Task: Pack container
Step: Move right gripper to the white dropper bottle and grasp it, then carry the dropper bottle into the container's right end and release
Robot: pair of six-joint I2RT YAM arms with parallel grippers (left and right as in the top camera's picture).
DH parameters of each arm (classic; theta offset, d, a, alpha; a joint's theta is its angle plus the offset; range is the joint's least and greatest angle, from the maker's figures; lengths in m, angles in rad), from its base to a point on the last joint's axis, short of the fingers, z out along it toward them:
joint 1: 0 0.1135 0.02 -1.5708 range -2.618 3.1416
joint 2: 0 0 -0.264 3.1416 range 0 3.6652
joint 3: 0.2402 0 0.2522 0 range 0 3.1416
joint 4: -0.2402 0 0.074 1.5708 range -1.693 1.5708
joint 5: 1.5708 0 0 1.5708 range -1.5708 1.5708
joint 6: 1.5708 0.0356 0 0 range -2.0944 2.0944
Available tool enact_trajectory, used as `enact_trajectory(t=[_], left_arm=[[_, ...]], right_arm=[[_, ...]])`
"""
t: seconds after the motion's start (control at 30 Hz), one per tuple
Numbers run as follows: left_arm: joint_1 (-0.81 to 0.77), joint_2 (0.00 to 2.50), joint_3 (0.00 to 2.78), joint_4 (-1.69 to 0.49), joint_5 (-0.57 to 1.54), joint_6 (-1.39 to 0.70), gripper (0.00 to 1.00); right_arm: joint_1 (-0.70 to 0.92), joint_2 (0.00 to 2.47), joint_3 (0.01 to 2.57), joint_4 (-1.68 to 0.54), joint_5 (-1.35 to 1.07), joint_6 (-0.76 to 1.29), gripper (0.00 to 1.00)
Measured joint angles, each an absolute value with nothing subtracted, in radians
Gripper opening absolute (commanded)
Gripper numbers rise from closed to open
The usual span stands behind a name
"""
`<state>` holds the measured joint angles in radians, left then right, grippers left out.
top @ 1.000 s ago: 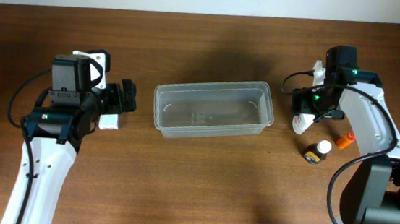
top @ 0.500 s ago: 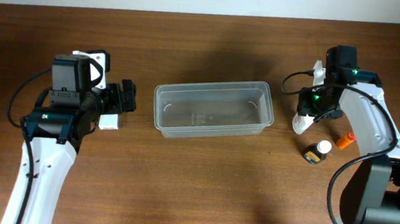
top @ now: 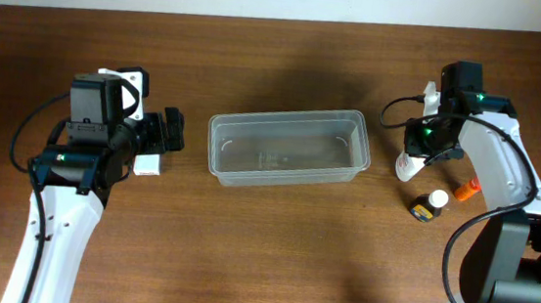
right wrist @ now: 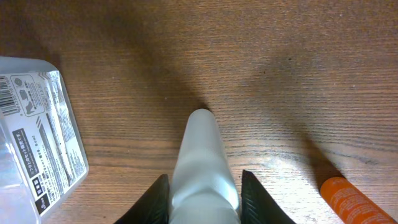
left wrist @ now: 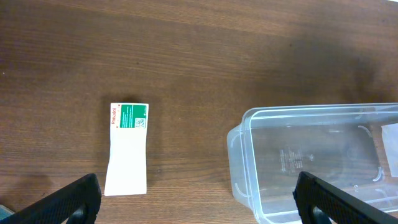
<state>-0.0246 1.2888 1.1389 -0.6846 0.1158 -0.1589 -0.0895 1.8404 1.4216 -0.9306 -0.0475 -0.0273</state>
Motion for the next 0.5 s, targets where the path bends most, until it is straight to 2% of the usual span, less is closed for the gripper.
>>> enact_trajectory(t=[0.3,0.5], left_arm=[[-0.025,1.289,1.139,-0.681,0.116,-0.159,1.00],[-0.025,1.289,1.139,-0.669,0.116,-0.159,1.00]], right_arm=[[-0.089,1.840,1.428,-0.936,-0.054,-0.028,0.21],[-0.086,1.840,1.544,-1.058,-0.054,-0.027,0.20]])
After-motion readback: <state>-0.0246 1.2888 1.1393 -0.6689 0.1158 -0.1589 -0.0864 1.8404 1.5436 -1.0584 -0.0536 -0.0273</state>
